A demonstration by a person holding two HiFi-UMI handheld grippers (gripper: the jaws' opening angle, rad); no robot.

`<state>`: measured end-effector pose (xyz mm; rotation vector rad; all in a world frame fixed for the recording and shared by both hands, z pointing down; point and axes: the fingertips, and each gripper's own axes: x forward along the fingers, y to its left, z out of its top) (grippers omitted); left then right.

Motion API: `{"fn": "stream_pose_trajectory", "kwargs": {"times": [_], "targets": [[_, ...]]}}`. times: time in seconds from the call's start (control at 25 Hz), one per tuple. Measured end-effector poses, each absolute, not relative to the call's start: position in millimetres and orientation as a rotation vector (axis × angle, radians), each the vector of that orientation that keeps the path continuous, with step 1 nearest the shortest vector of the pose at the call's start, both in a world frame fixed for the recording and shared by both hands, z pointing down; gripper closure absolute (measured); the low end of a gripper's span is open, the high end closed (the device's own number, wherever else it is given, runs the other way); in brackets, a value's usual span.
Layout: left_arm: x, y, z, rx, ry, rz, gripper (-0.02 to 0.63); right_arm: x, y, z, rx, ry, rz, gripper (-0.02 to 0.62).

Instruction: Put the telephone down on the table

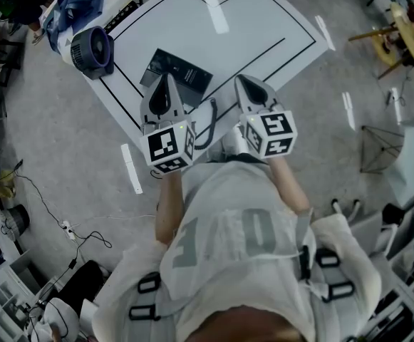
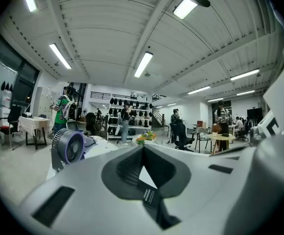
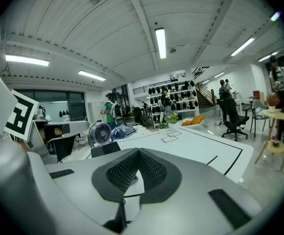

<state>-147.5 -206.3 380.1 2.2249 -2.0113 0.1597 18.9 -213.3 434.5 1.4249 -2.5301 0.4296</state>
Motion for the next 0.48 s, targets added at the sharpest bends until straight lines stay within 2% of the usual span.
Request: {"fn": "stream_pose_trajectory", "kwargs": {"times": [0.48], "targets": [[-149.2, -202.8, 397.9, 2.213, -2.019, 0.213, 0.600, 20.9, -211.3, 439.0, 1.426, -2.509, 0.411, 0.589]]}}
